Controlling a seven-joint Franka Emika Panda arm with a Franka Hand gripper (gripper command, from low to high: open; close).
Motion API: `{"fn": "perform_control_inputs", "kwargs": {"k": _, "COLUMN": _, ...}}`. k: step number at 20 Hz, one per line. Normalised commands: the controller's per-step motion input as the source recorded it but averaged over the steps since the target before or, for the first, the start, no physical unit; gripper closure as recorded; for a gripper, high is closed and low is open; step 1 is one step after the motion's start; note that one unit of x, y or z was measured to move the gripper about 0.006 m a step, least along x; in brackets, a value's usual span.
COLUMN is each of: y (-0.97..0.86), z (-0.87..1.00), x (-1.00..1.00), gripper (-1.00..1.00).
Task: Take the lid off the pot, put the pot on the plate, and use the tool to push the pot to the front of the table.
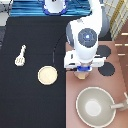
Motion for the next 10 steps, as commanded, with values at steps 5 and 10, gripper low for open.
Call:
{"fn": "perform_control_inputs", "kwargs": {"k": 5, "y": -0.03, "z": 0.94, "x": -1.0, "gripper": 1.0}}
{"fn": "perform_control_inputs", "kwargs": {"k": 10, "y": -0.17, "z": 0.69, "x": -0.9, "gripper": 1.0}}
